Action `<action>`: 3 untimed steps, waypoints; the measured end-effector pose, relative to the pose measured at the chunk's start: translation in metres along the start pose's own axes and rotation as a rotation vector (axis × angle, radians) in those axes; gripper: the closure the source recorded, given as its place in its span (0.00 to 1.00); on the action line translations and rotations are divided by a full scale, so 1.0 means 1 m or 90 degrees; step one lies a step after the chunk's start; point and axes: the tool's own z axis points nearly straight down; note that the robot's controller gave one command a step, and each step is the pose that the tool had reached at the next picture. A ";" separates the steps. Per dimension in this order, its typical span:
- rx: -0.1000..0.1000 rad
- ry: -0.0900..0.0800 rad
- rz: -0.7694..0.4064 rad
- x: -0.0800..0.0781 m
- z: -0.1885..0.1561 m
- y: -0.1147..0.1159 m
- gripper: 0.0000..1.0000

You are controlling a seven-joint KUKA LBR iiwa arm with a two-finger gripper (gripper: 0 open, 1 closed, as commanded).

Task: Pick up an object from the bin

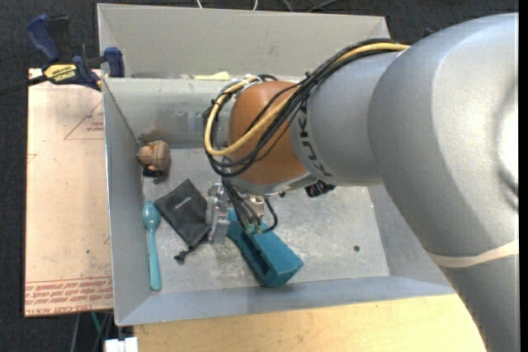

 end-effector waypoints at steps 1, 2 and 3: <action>0.000 0.000 0.000 0.000 0.000 0.000 1.00; 0.002 0.004 0.026 -0.002 -0.055 -0.001 1.00; -0.001 -0.001 -0.102 -0.004 -0.064 -0.009 1.00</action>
Offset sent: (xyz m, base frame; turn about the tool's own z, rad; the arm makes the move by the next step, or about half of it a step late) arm 0.0112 -0.0007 0.2150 0.1595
